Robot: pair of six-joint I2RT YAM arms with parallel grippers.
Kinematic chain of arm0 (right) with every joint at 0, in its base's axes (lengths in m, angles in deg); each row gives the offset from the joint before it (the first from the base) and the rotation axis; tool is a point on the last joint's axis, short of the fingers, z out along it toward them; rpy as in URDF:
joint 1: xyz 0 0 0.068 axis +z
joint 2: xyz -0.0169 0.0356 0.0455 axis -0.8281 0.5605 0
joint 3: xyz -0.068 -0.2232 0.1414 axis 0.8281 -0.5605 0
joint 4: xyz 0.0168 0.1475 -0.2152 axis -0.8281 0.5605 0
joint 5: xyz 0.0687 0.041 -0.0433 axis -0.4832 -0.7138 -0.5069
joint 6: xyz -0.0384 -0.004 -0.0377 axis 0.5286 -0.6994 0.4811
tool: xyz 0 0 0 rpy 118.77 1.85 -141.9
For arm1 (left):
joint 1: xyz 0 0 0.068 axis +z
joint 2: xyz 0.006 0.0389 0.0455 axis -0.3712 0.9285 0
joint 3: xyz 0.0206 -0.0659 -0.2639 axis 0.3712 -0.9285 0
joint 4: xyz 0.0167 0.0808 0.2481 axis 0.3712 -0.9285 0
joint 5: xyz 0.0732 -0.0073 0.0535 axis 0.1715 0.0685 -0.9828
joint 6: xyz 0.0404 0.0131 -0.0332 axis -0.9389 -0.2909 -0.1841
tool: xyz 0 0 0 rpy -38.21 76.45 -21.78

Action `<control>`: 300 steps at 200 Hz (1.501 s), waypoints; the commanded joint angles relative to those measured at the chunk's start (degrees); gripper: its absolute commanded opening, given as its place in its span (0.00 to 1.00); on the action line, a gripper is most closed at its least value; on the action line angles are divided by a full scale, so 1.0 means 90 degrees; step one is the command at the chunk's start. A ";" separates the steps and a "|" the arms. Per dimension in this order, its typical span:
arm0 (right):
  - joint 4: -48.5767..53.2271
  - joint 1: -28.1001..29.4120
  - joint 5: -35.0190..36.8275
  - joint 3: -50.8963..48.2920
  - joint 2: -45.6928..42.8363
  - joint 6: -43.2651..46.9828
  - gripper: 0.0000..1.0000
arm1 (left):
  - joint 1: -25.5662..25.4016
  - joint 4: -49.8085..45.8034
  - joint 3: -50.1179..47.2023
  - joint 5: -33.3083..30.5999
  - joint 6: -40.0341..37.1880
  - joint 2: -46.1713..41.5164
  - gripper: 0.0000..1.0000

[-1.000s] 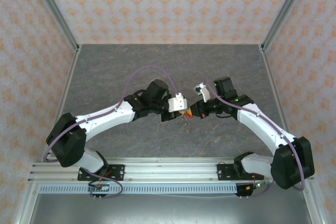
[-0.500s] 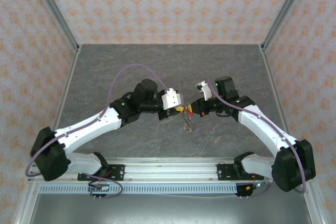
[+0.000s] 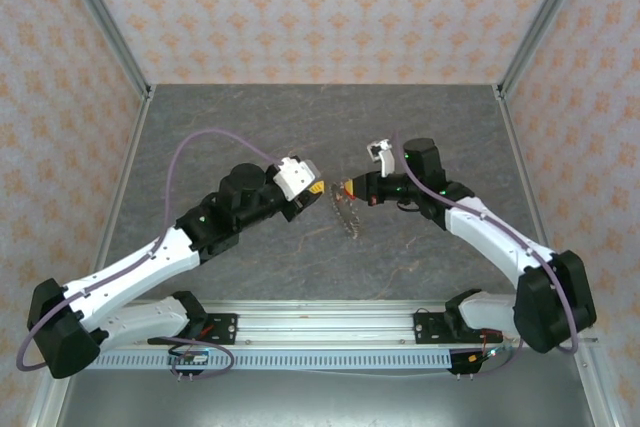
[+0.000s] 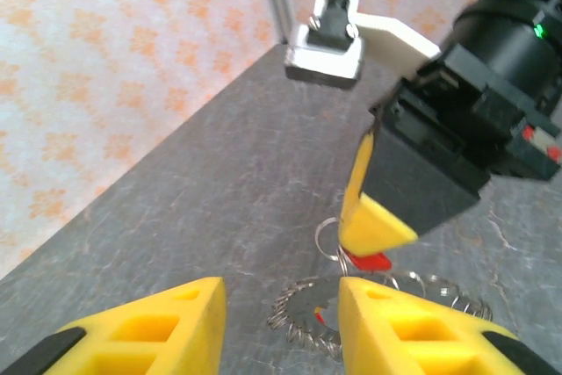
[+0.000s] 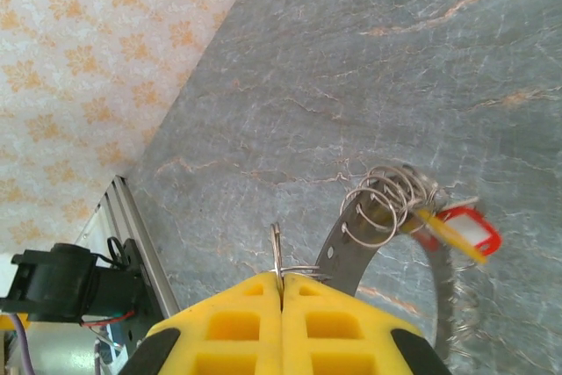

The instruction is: Put the keys on the keyring

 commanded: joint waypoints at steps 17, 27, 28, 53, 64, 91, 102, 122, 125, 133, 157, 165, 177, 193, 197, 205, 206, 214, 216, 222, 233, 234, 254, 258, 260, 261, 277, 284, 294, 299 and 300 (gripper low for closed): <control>-0.1244 0.0468 0.0547 0.0568 0.0517 -0.0722 0.00 | 0.0051 0.0322 -0.0047 -0.0826 0.0373 -0.0233 0.39; -0.1422 0.0563 0.0619 0.0648 0.0662 -0.0853 0.00 | 0.0051 0.0288 -0.0036 -0.1016 0.0460 -0.0305 0.39; -0.1436 0.0569 0.0624 0.0661 0.0678 -0.0870 0.00 | 0.0051 0.0288 -0.0039 -0.1039 0.0473 -0.0319 0.39; -0.1881 0.0786 0.0727 0.0848 0.0982 -0.1190 0.00 | 0.0061 0.0274 -0.0101 -0.1379 0.0581 -0.0550 0.45; -0.2028 0.0915 0.0899 0.0899 0.1123 -0.1316 0.00 | 0.0070 0.0211 -0.0092 -0.1447 0.0626 -0.0594 0.46; -0.2294 0.1034 0.1200 0.1014 0.1473 -0.1631 0.00 | 0.0072 0.0062 -0.0055 -0.1549 0.0711 -0.0587 0.47; -0.2334 0.1053 0.1253 0.1063 0.1578 -0.1767 0.00 | 0.0073 0.0067 -0.0081 -0.1732 0.0766 -0.0577 0.48; -0.2331 0.1064 0.1469 0.1023 0.1651 -0.1945 0.00 | 0.0094 0.0126 -0.0142 -0.1870 0.0788 -0.0586 0.52; -0.2329 0.1069 0.1494 0.0997 0.1647 -0.1938 0.00 | 0.0093 0.0131 -0.0149 -0.1869 0.0788 -0.0595 0.52; -0.2294 0.1068 0.1607 0.0929 0.1624 -0.1903 0.00 | 0.0110 0.0140 -0.0149 -0.1858 0.0788 -0.0606 0.53; -0.2125 0.1057 0.1932 0.0659 0.1496 -0.1758 0.00 | 0.0146 0.0132 -0.0160 -0.1846 0.0793 -0.0607 0.56; -0.2013 0.1037 0.2009 0.0579 0.1453 -0.1711 0.00 | 0.0149 0.0108 -0.0167 -0.1843 0.0793 -0.0600 0.57; -0.1887 0.0974 0.2068 0.0453 0.1383 -0.1731 0.00 | 0.0159 0.0079 -0.0159 -0.1810 0.0793 -0.0589 0.58; -0.1808 0.0849 0.2087 0.0252 0.1250 -0.1733 0.00 | 0.0168 0.0092 -0.0175 -0.1784 0.0834 -0.0580 0.58; -0.1786 0.0810 0.2098 0.0181 0.1201 -0.1732 0.00 | 0.0169 0.0101 -0.0178 -0.1768 0.0844 -0.0577 0.58; -0.1742 0.0737 0.2120 0.0083 0.1102 -0.1696 0.00 | 0.0177 0.0113 -0.0180 -0.1752 0.0855 -0.0569 0.59; -0.1733 0.0734 0.2121 0.0067 0.1088 -0.1692 0.00 | 0.0178 0.0117 -0.0179 -0.1753 0.0856 -0.0568 0.59; -0.1651 0.0647 0.2157 -0.0047 0.0978 -0.1654 0.00 | 0.0178 0.0119 -0.0180 -0.1733 0.0861 -0.0552 0.59; -0.1630 0.0625 0.2172 -0.0077 0.0948 -0.1649 0.00 | 0.0183 0.0119 -0.0174 -0.1728 0.0864 -0.0548 0.59; -0.1567 0.0571 0.2207 -0.0164 0.0867 -0.1645 0.00 | 0.0189 0.0109 -0.0165 -0.1729 0.0874 -0.0533 0.59; -0.1524 0.0435 0.2200 -0.0351 0.0707 -0.1617 0.00 | 0.0193 0.0087 -0.0149 -0.1716 0.0895 -0.0518 0.59; -0.1521 0.0422 0.2200 -0.0370 0.0690 -0.1613 0.00 | 0.0196 0.0080 -0.0149 -0.1716 0.0900 -0.0518 0.59; -0.1396 0.0206 0.2244 -0.0678 0.0395 -0.1550 0.00 | 0.0198 0.0083 -0.0161 -0.1646 0.0953 -0.0493 0.59; -0.1367 0.0166 0.2256 -0.0738 0.0341 -0.1525 0.00 | 0.0203 0.0083 -0.0160 -0.1640 0.0968 -0.0488 0.59; -0.1344 0.0146 0.2266 -0.0765 0.0305 -0.1517 0.00 | 0.0199 0.0083 -0.0159 -0.1639 0.0968 -0.0481 0.59; -0.1339 0.0136 0.2272 -0.0782 0.0284 -0.1509 0.00 | 0.0198 0.0083 -0.0159 -0.1638 0.0976 -0.0480 0.59; -0.1166 0.0009 0.2341 -0.0970 0.0048 -0.1428 0.00 | 0.0204 0.0092 -0.0164 -0.1593 0.1017 -0.0431 0.60; -0.1105 -0.0027 0.2370 -0.1051 -0.0039 -0.1411 0.00 | 0.0198 0.0100 -0.0159 -0.1572 0.1031 -0.0413 0.60; -0.1002 -0.0088 0.2404 -0.1166 -0.0153 -0.1396 0.00 | 0.0198 0.0119 -0.0150 -0.1560 0.1051 -0.0391 0.60; -0.0945 -0.0112 0.2410 -0.1219 -0.0194 -0.1366 0.00 | 0.0207 0.0128 -0.0149 -0.1551 0.1061 -0.0377 0.60; -0.0939 -0.0115 0.2408 -0.1229 -0.0195 -0.1356 0.00 | 0.0202 0.0129 -0.0149 -0.1546 0.1062 -0.0374 0.60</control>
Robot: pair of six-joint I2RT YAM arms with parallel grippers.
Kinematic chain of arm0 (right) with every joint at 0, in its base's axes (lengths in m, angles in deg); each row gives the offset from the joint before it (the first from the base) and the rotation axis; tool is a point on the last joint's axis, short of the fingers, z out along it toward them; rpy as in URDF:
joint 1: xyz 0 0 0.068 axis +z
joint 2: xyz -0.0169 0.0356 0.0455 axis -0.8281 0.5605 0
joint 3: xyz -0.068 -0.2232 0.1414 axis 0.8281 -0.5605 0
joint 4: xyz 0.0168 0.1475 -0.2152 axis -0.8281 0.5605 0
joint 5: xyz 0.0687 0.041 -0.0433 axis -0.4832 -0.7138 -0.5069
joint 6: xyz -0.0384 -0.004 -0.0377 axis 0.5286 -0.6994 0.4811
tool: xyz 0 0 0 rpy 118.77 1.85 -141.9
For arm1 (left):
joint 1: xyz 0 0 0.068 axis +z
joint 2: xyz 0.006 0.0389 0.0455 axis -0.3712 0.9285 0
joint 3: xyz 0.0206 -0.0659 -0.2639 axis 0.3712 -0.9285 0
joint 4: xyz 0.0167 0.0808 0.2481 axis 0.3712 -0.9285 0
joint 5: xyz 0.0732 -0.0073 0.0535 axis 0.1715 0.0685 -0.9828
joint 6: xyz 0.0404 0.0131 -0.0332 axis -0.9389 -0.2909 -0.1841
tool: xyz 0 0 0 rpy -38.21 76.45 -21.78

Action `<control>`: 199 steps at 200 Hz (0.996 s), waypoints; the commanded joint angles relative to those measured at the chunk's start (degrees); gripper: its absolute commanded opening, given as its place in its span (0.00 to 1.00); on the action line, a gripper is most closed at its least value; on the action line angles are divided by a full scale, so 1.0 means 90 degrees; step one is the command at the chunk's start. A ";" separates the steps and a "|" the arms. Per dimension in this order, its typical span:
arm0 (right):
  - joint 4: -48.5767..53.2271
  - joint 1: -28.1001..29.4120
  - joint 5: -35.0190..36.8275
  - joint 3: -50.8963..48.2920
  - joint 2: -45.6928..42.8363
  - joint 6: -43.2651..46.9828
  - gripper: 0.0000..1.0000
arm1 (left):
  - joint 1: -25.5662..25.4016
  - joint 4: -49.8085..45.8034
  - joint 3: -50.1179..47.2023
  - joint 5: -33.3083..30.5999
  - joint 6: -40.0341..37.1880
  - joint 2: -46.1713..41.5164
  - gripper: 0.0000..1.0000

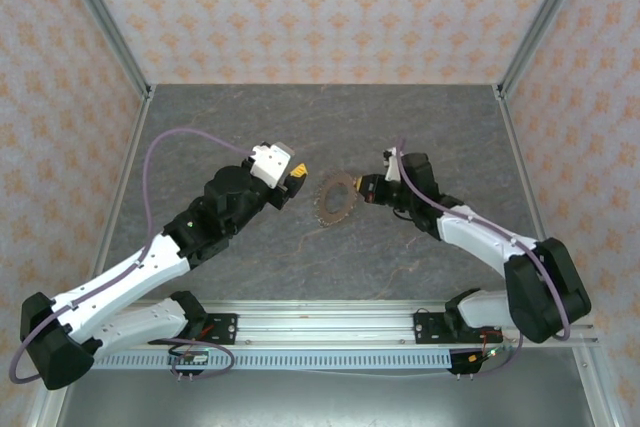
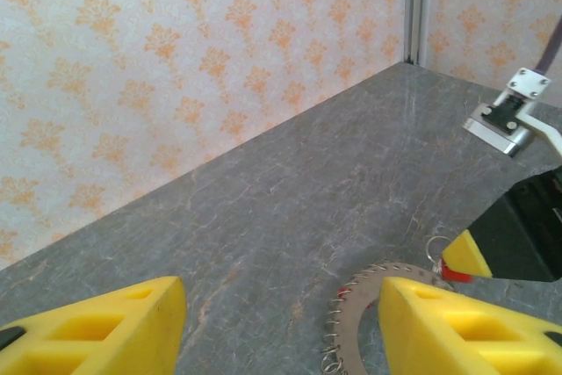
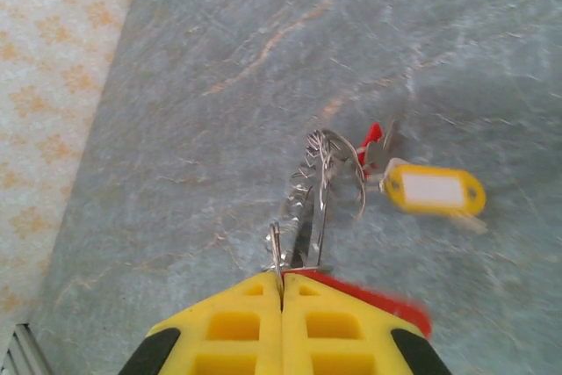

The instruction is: Put the keys on the keyring

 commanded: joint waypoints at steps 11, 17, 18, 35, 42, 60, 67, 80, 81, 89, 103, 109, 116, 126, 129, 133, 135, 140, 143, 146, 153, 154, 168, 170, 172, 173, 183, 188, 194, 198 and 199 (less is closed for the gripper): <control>0.0456 -0.0091 0.0258 -0.0258 -0.0410 0.0298 0.00 | 0.0072 0.0060 -0.0025 0.0121 0.0171 0.0083 0.60; 0.0502 -0.0093 0.0285 -0.0298 -0.0433 0.0320 0.00 | 0.0072 0.0061 -0.0021 0.0121 0.0177 0.0093 0.60; 0.0518 -0.0092 0.0300 -0.0315 -0.0439 0.0323 0.00 | 0.0072 0.0069 -0.0014 0.0126 0.0177 0.0093 0.60; 0.0609 -0.0096 0.0375 -0.0463 -0.0492 0.0306 0.00 | 0.0074 0.0085 -0.0009 0.0137 0.0178 0.0113 0.60; 0.0637 -0.0099 0.0369 -0.0505 -0.0493 0.0273 0.00 | 0.0072 0.0092 -0.0008 0.0138 0.0178 0.0119 0.60; 0.0671 -0.0099 0.0332 -0.0601 -0.0465 0.0167 0.00 | 0.0072 0.0088 -0.0008 0.0116 0.0210 0.0127 0.60; 0.0698 -0.0095 0.0339 -0.0638 -0.0452 0.0139 0.00 | 0.0081 0.0106 -0.0030 0.0097 0.0252 0.0105 0.60; 0.0811 -0.0093 0.0434 -0.0673 -0.0453 0.0103 0.00 | 0.0115 0.0273 -0.0081 0.0117 0.0386 0.0033 0.63; 0.0819 -0.0096 0.0449 -0.0674 -0.0453 0.0101 0.00 | 0.0118 0.0303 -0.0088 0.0119 0.0394 0.0029 0.64; 0.0897 -0.0089 0.0576 -0.0685 -0.0453 0.0073 0.00 | 0.0157 0.0476 -0.0172 0.0159 0.0483 -0.0018 0.68; 0.1027 -0.0099 0.0917 -0.0733 -0.0454 -0.0080 0.00 | 0.0242 0.0642 -0.0278 0.0147 0.0707 -0.0054 0.72; 0.1051 -0.0097 0.0985 -0.0748 -0.0449 -0.0136 0.00 | 0.0287 0.0644 -0.0277 0.0146 0.0818 -0.0056 0.73; 0.1079 -0.0098 0.1001 -0.0768 -0.0430 -0.0155 0.00 | 0.0324 0.0622 -0.0272 0.0154 0.0900 -0.0047 0.74; 0.1146 -0.0098 0.1004 -0.0782 -0.0415 -0.0180 0.00 | 0.0366 0.0603 -0.0273 0.0185 0.0951 -0.0044 0.74; 0.1169 -0.0097 0.1009 -0.0790 -0.0406 -0.0196 0.00 | 0.0372 0.0605 -0.0272 0.0201 0.0958 -0.0051 0.74; 0.1187 -0.0096 0.1013 -0.0797 -0.0396 -0.0219 0.00 | 0.0383 0.0596 -0.0284 0.0220 0.0960 -0.0056 0.75; 0.1202 -0.0098 0.1012 -0.0801 -0.0388 -0.0232 0.00 | 0.0384 0.0596 -0.0282 0.0224 0.0967 -0.0054 0.75; 0.1209 -0.0098 0.1020 -0.0825 -0.0377 -0.0263 0.00 | 0.0394 0.0593 -0.0299 0.0221 0.0964 -0.0063 0.75; 0.1216 -0.0097 0.1016 -0.0838 -0.0368 -0.0277 0.00 | 0.0394 0.0595 -0.0298 0.0223 0.0973 -0.0065 0.75; 0.1219 -0.0098 0.1012 -0.0853 -0.0351 -0.0293 0.00 | 0.0405 0.0585 -0.0292 0.0219 0.0976 -0.0069 0.75; 0.1216 -0.0098 0.1017 -0.0883 -0.0338 -0.0337 0.00 | 0.0414 0.0574 -0.0303 0.0210 0.0987 -0.0073 0.75; 0.1216 -0.0098 0.1024 -0.0887 -0.0332 -0.0338 0.00 | 0.0419 0.0570 -0.0307 0.0209 0.0983 -0.0073 0.75; 0.1215 -0.0091 0.1056 -0.0943 -0.0307 -0.0416 0.00 | 0.0433 0.0541 -0.0305 0.0197 0.0978 -0.0092 0.76; 0.1219 -0.0099 0.1066 -0.0947 -0.0297 -0.0425 0.00 | 0.0440 0.0541 -0.0307 0.0196 0.0979 -0.0093 0.76; 0.1222 -0.0099 0.1078 -0.0953 -0.0297 -0.0447 0.00 | 0.0447 0.0535 -0.0305 0.0191 0.0979 -0.0093 0.76; 0.1224 -0.0094 0.1089 -0.0956 -0.0297 -0.0457 0.00 | 0.0450 0.0531 -0.0303 0.0190 0.0979 -0.0093 0.76; 0.1252 -0.0096 0.1198 -0.0978 -0.0287 -0.0507 0.01 | 0.0451 0.0514 -0.0307 0.0180 0.0988 -0.0102 0.76; 0.1318 -0.0098 0.1350 -0.0971 -0.0301 -0.0517 0.02 | 0.0452 0.0500 -0.0315 0.0179 0.0988 -0.0103 0.76; 0.1416 -0.0096 0.1619 -0.0959 -0.0333 -0.0576 0.07 | 0.0452 0.0490 -0.0317 0.0188 0.0988 -0.0111 0.76; 0.1500 -0.0098 0.1826 -0.0956 -0.0375 -0.0650 0.12 | 0.0462 0.0488 -0.0325 0.0194 0.0987 -0.0117 0.76; 0.1519 -0.0094 0.1853 -0.0962 -0.0385 -0.0666 0.13 | 0.0462 0.0488 -0.0328 0.0192 0.0988 -0.0120 0.76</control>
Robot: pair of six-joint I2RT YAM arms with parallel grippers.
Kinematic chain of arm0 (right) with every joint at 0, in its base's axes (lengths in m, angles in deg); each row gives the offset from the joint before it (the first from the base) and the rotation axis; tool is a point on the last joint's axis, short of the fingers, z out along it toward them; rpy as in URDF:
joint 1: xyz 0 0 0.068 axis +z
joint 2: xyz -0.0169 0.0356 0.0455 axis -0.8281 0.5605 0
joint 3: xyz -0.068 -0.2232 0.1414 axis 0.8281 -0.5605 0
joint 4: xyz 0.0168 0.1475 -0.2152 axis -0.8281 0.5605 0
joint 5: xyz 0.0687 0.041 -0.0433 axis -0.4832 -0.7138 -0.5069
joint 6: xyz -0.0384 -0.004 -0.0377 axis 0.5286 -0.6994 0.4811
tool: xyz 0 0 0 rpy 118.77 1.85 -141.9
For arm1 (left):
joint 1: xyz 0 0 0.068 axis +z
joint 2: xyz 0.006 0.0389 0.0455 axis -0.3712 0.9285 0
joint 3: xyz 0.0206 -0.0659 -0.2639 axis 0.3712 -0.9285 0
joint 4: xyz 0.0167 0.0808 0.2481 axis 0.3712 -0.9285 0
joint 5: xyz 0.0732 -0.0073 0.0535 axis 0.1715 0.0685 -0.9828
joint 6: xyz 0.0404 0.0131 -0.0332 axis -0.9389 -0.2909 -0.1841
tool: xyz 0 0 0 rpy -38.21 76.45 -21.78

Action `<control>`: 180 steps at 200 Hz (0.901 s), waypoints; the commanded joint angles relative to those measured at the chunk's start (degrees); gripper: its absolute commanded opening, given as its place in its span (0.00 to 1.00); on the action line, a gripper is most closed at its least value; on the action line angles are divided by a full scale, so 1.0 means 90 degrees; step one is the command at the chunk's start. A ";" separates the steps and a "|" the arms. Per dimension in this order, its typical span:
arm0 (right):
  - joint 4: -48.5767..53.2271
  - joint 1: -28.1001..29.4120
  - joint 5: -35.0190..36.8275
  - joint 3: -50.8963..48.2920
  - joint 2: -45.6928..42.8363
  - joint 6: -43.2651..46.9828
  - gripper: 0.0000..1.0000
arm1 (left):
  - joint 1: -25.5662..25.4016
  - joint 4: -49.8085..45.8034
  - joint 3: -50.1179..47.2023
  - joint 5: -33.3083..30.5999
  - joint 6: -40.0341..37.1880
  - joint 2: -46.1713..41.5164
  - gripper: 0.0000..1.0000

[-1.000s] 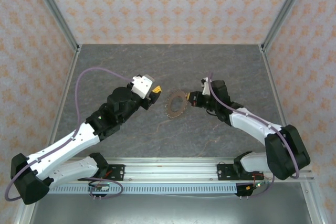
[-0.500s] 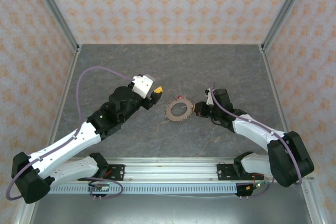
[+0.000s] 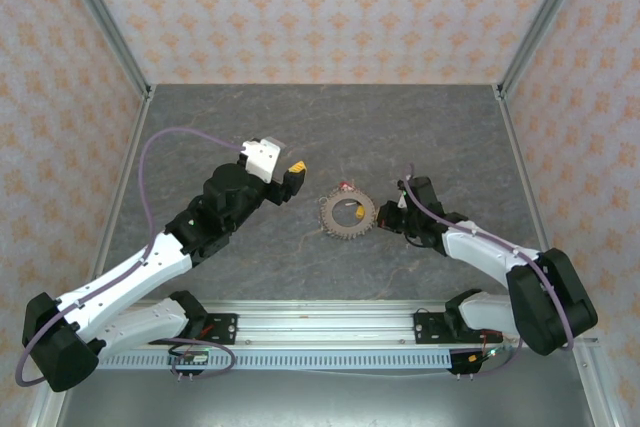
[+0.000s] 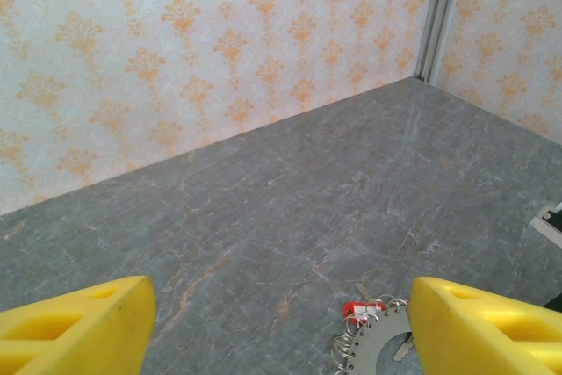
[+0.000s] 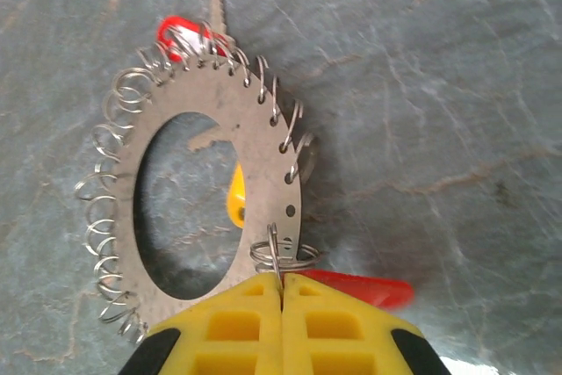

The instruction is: Put the keys on the keyring

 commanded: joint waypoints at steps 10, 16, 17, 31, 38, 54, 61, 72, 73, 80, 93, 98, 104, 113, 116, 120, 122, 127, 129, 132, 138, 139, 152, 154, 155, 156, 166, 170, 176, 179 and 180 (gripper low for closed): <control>0.0458 -0.0030 0.1298 -0.0074 -0.0188 -0.0392 0.21 | 0.0086 0.0184 -0.0116 0.0031 0.0110 -0.0201 0.76; 0.0511 -0.0031 0.1477 -0.0080 -0.0281 -0.0349 0.26 | 0.0093 0.0209 -0.0146 0.0024 0.0106 -0.0230 0.77; 0.0515 -0.0031 0.1513 -0.0085 -0.0289 -0.0342 0.27 | 0.0094 0.0212 -0.0158 0.0013 0.0109 -0.0233 0.77; 0.0587 -0.0030 0.1887 -0.0137 -0.0707 -0.0242 0.32 | 0.0103 0.0172 -0.0200 -0.0073 0.0126 -0.0311 0.81; 0.0577 -0.0028 0.2074 -0.0148 -0.0933 -0.0139 0.34 | 0.0120 0.0125 -0.0216 -0.0127 0.0130 -0.0355 0.84; 0.0471 -0.0027 0.2598 -0.0219 -0.1536 0.0180 0.37 | 0.0158 0.0011 -0.0246 -0.0233 0.0112 -0.0453 0.88; 0.0391 -0.0028 0.2880 -0.0261 -0.1818 0.0357 0.38 | 0.0187 -0.0018 -0.0285 -0.0269 0.0106 -0.0508 0.88; 0.0199 -0.0030 0.3334 -0.0325 -0.2262 0.0736 0.38 | 0.0242 -0.0060 -0.0333 -0.0290 0.0108 -0.0589 0.89; 0.0179 -0.0030 0.3388 -0.0330 -0.2305 0.0772 0.38 | 0.0252 -0.0060 -0.0340 -0.0295 0.0110 -0.0598 0.89; -0.0033 -0.0031 0.3699 -0.0401 -0.2554 0.1075 0.39 | 0.0311 -0.0059 -0.0379 -0.0334 0.0128 -0.0640 0.90; -0.0601 -0.0031 0.4207 -0.0554 -0.2931 0.1733 0.40 | 0.0443 -0.0064 -0.0446 -0.0445 0.0167 -0.0695 0.93; -0.0833 -0.0027 0.4421 -0.0618 -0.3020 0.1993 0.41 | 0.0505 -0.0070 -0.0460 -0.0475 0.0188 -0.0713 0.94; -0.1149 -0.0031 0.4636 -0.0703 -0.3093 0.2296 0.42 | 0.0591 -0.0080 -0.0479 -0.0508 0.0200 -0.0726 0.95; -0.1586 -0.0037 0.4930 -0.0807 -0.3099 0.2724 0.45 | 0.0709 -0.0101 -0.0503 -0.0536 0.0244 -0.0734 0.98; -0.1699 -0.0039 0.5012 -0.0828 -0.3077 0.2852 0.46 | 0.0744 -0.0099 -0.0510 -0.0540 0.0261 -0.0727 0.99; -0.1833 -0.0048 0.5102 -0.0843 -0.3027 0.2997 0.48 | 0.0810 -0.0112 -0.0517 -0.0552 0.0288 -0.0725 1.00; -0.1892 -0.0054 0.5132 -0.0849 -0.2998 0.3062 0.48 | 0.0828 -0.0124 -0.0521 -0.0554 0.0305 -0.0720 1.00; -0.2016 -0.0085 0.5156 -0.0855 -0.2906 0.3257 0.50 | 0.0912 -0.0141 -0.0536 -0.0579 0.0352 -0.0703 1.00; -0.2057 -0.0088 0.5153 -0.0860 -0.2865 0.3334 0.50 | 0.0942 -0.0139 -0.0545 -0.0578 0.0379 -0.0700 1.00; -0.2119 -0.0106 0.5129 -0.0860 -0.2793 0.3459 0.51 | 0.0997 -0.0139 -0.0564 -0.0580 0.0413 -0.0696 1.00; -0.2202 -0.0139 0.5069 -0.0861 -0.2661 0.3682 0.51 | 0.1101 -0.0138 -0.0601 -0.0562 0.0490 -0.0681 1.00; -0.2218 -0.0143 0.5062 -0.0856 -0.2621 0.3710 0.51 | 0.1121 -0.0138 -0.0610 -0.0563 0.0496 -0.0679 1.00; -0.2525 -0.0219 0.5093 -0.0921 -0.2206 0.3938 0.53 | 0.1422 -0.0136 -0.0705 -0.0537 0.0690 -0.0648 1.00; -0.2585 -0.0236 0.5093 -0.0935 -0.2136 0.3956 0.53 | 0.1467 -0.0149 -0.0714 -0.0536 0.0728 -0.0647 1.00; -0.2615 -0.0241 0.5098 -0.0942 -0.2100 0.3969 0.53 | 0.1499 -0.0158 -0.0726 -0.0531 0.0747 -0.0647 1.00; -0.2644 -0.0258 0.5101 -0.0950 -0.2063 0.3980 0.54 | 0.1530 -0.0162 -0.0731 -0.0528 0.0761 -0.0642 1.00; -0.2918 -0.0388 0.5086 -0.1020 -0.1694 0.3993 0.55 | 0.1783 -0.0208 -0.0801 -0.0494 0.0892 -0.0642 1.00; -0.3035 -0.0456 0.5062 -0.1044 -0.1542 0.3975 0.56 | 0.1893 -0.0230 -0.0836 -0.0502 0.0926 -0.0647 1.00; -0.3168 -0.0542 0.5020 -0.1079 -0.1314 0.3932 0.56 | 0.2056 -0.0267 -0.0884 -0.0532 0.0965 -0.0637 1.00; -0.3244 -0.0591 0.4982 -0.1090 -0.1195 0.3917 0.56 | 0.2135 -0.0289 -0.0904 -0.0547 0.0967 -0.0637 1.00; -0.3276 -0.0609 0.4969 -0.1102 -0.1175 0.3901 0.56 | 0.2160 -0.0296 -0.0913 -0.0556 0.0969 -0.0637 1.00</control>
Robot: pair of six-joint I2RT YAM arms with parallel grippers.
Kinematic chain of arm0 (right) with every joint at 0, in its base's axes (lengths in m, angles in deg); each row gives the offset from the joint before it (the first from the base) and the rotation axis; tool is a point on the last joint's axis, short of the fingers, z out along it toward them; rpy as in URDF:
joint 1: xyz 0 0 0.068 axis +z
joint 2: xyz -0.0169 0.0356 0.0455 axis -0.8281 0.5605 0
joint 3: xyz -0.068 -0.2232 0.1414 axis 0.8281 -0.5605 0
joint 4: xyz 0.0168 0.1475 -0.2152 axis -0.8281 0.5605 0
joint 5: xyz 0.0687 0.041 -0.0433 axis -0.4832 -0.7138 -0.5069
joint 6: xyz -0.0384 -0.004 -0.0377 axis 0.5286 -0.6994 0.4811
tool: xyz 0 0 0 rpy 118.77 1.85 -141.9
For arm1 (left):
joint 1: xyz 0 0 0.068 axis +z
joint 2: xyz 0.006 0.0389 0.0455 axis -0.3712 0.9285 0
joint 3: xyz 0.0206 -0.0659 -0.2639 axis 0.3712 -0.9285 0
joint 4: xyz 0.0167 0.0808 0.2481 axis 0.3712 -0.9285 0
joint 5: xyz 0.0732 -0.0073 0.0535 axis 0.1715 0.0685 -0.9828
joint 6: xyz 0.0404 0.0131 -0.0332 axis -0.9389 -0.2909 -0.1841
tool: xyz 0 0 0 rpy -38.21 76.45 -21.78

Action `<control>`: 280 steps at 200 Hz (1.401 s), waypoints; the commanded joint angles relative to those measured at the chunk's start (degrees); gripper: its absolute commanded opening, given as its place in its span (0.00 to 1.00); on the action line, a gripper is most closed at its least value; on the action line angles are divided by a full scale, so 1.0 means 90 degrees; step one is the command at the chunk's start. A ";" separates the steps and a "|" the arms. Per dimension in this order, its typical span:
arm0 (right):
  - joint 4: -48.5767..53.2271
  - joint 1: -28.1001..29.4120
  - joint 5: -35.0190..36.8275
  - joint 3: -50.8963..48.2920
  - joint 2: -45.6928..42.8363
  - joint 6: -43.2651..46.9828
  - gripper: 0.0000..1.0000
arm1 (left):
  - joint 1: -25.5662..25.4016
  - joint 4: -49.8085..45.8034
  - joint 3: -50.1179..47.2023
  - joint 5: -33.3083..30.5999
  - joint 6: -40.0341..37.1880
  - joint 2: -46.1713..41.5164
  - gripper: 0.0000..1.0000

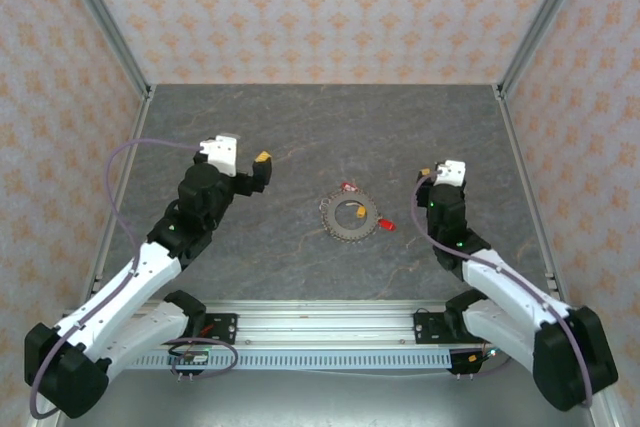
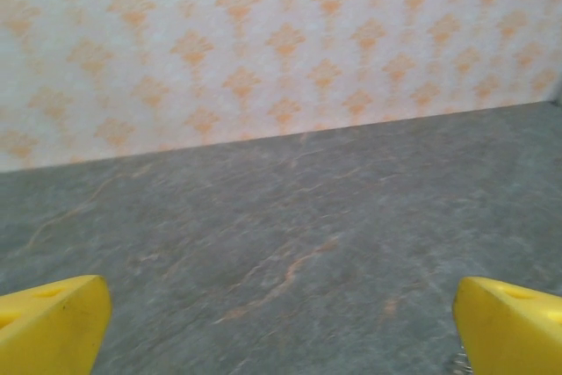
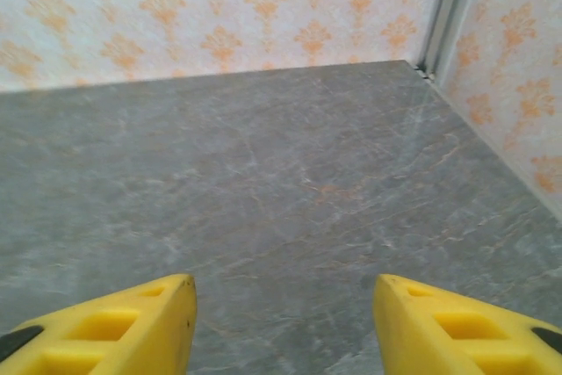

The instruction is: Put the keys on the keyring

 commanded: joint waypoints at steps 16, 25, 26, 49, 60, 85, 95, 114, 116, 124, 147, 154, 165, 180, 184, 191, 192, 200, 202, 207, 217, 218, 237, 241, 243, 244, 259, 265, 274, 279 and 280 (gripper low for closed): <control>-0.1578 -0.0580 -0.0182 -0.0387 0.1258 0.0355 0.56 | 0.0888 -0.0274 -0.0339 -0.0355 0.0370 0.0033 1.00; -0.2006 -0.0712 -0.0528 -0.0408 0.1605 0.0478 0.57 | 0.1092 -0.0321 -0.0387 -0.0406 0.0321 0.0068 1.00; -0.2016 -0.0714 -0.0536 -0.0390 0.1640 0.0491 0.57 | 0.1110 -0.0327 -0.0391 -0.0417 0.0319 0.0076 1.00; -0.2759 -0.0937 -0.1061 -0.0328 0.2135 0.0723 0.57 | 0.1585 -0.0393 -0.0449 -0.0533 0.0376 0.0243 1.00; -0.3000 -0.1086 -0.1291 -0.0286 0.2410 0.0846 0.58 | 0.1740 -0.0179 -0.0555 -0.0536 0.0325 0.0357 1.00; -0.3534 -0.1421 -0.1896 -0.0269 0.2945 0.0847 0.59 | 0.1914 0.0527 -0.0870 -0.0459 0.0030 0.0650 1.00; -0.3233 -0.1551 -0.2109 -0.0271 0.2781 0.0760 0.59 | 0.1935 0.0853 -0.1013 -0.0456 -0.0088 0.0758 1.00; -0.4035 -0.1883 -0.2507 -0.0651 0.2998 0.0514 0.59 | 0.1989 0.1400 -0.1249 -0.0495 -0.0291 0.0976 1.00; -0.4231 -0.1926 -0.2565 -0.0701 0.3082 0.0480 0.59 | 0.1999 0.1450 -0.1264 -0.0486 -0.0313 0.1001 1.00; -0.5009 -0.2027 -0.2660 -0.0817 0.3559 0.0375 0.60 | 0.2047 0.1688 -0.1341 -0.0440 -0.0397 0.1112 1.00; -0.3615 -0.2034 -0.2566 -0.0226 0.3352 0.0369 0.62 | 0.2170 0.2324 -0.1429 -0.0024 -0.0566 0.1561 1.00; -0.3707 -0.2034 -0.2458 -0.0119 0.3557 0.0342 0.65 | 0.2172 0.2503 -0.1439 0.0159 -0.0709 0.1715 1.00; -0.3700 -0.2034 -0.2022 0.0092 0.3805 0.0181 0.70 | 0.2183 0.2783 -0.1443 0.0312 -0.0783 0.1988 1.00; -0.3058 -0.2119 -0.1803 0.0301 0.3695 -0.0061 0.77 | 0.2275 0.2949 -0.1374 0.0669 -0.0740 0.2334 1.00; -0.3275 -0.2122 -0.1785 0.0249 0.3747 -0.0055 0.81 | 0.2307 0.3005 -0.1359 0.0809 -0.0720 0.2413 1.00; -0.3245 -0.2122 -0.1771 0.0254 0.3728 -0.0052 0.93 | 0.2324 0.3143 -0.1366 0.1041 -0.0731 0.2556 1.00; -0.3202 -0.2122 -0.1777 0.0263 0.3717 -0.0052 0.96 | 0.2326 0.3128 -0.1359 0.1068 -0.0739 0.2575 1.00; -0.2933 -0.2122 -0.1793 0.0320 0.3630 -0.0068 0.99 | 0.2338 0.3113 -0.1317 0.1311 -0.0824 0.2732 1.00; -0.2957 -0.2122 -0.1788 0.0313 0.3640 -0.0059 0.99 | 0.2338 0.3170 -0.1333 0.1374 -0.0844 0.2780 1.00; -0.3144 -0.2117 -0.1783 0.0271 0.3696 -0.0053 0.99 | 0.2348 0.3318 -0.1387 0.1517 -0.0902 0.2904 1.00; -0.3179 -0.2104 -0.1807 0.0217 0.3650 -0.0019 0.99 | 0.2365 0.3612 -0.1462 0.1660 -0.0932 0.3187 1.00; -0.3169 -0.2103 -0.1810 0.0210 0.3644 -0.0016 0.99 | 0.2366 0.3646 -0.1470 0.1681 -0.0942 0.3232 1.00; -0.3319 -0.2093 -0.1891 0.0156 0.3652 0.0032 0.99 | 0.2565 0.3833 -0.1365 0.1978 -0.0878 0.3585 1.00; -0.3220 -0.2093 -0.1898 0.0185 0.3633 0.0030 0.99 | 0.2585 0.3940 -0.1348 0.1931 -0.0809 0.3683 1.00; -0.3185 -0.2093 -0.1910 0.0204 0.3633 0.0034 0.99 | 0.2595 0.3862 -0.1323 0.1883 -0.0760 0.3687 1.00; -0.3172 -0.2093 -0.1920 0.0214 0.3630 0.0039 0.99 | 0.2603 0.3805 -0.1308 0.1856 -0.0744 0.3688 1.00; -0.3141 -0.2093 -0.1949 0.0235 0.3653 0.0047 0.99 | 0.2657 0.3835 -0.1270 0.1236 -0.0412 0.3761 1.00; -0.3149 -0.2093 -0.1947 0.0223 0.3637 0.0045 0.99 | 0.2657 0.3881 -0.1269 0.1067 -0.0359 0.3789 1.00; -0.3160 -0.2093 -0.1948 0.0232 0.3652 0.0045 0.99 | 0.2645 0.3807 -0.1247 0.0994 -0.0356 0.3783 1.00; -0.3152 -0.2093 -0.1948 0.0228 0.3654 0.0045 0.99 | 0.2619 0.3848 -0.1250 0.0790 -0.0306 0.3816 1.00; -0.3151 -0.2093 -0.1949 0.0226 0.3655 0.0045 0.99 | 0.2611 0.3852 -0.1247 0.0743 -0.0292 0.3820 1.00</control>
